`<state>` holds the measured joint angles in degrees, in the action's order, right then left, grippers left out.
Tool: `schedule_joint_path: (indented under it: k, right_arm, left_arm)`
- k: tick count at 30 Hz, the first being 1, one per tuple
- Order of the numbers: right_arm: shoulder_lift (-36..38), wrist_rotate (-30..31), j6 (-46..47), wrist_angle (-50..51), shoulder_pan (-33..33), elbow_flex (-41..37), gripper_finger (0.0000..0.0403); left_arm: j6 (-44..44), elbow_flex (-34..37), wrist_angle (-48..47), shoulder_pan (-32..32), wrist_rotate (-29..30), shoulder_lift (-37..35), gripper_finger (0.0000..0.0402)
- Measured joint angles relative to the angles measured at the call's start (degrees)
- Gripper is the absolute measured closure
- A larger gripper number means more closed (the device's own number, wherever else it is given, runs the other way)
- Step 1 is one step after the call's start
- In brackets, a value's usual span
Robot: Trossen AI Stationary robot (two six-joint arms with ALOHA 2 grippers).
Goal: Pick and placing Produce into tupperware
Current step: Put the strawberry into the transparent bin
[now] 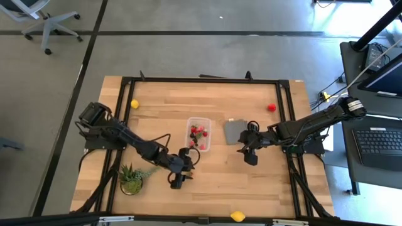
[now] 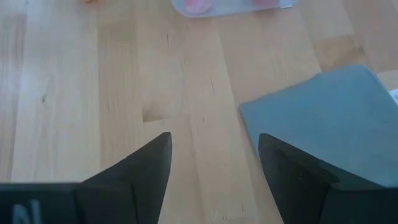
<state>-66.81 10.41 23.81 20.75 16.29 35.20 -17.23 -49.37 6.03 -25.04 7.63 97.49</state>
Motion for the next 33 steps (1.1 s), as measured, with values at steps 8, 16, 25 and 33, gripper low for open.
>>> schedule_joint_path:
  k: [8, 16, 25, 33]
  right_arm:
    - [-0.02, 0.00, 0.23, 0.00, 0.00, 0.00, 0.0161]
    - [-0.04, -0.01, 1.55, 0.04, 0.00, 0.00, 0.0161]
    - [-0.04, -0.02, 1.49, 0.04, 0.00, 0.00, 0.0161]
    - [-0.04, 0.00, 1.42, 0.04, 0.00, 0.00, 0.0161]
  left_arm:
    - [1.12, -4.60, -3.30, -0.70, 0.59, 5.25, 0.0195]
    - [0.87, -4.94, -6.46, -0.56, 0.60, 6.19, 0.0195]
    - [-0.53, -4.95, -8.26, 0.11, 0.03, 6.19, 0.0195]
    - [-1.25, -4.96, -8.32, 0.44, -1.31, 6.46, 0.0195]
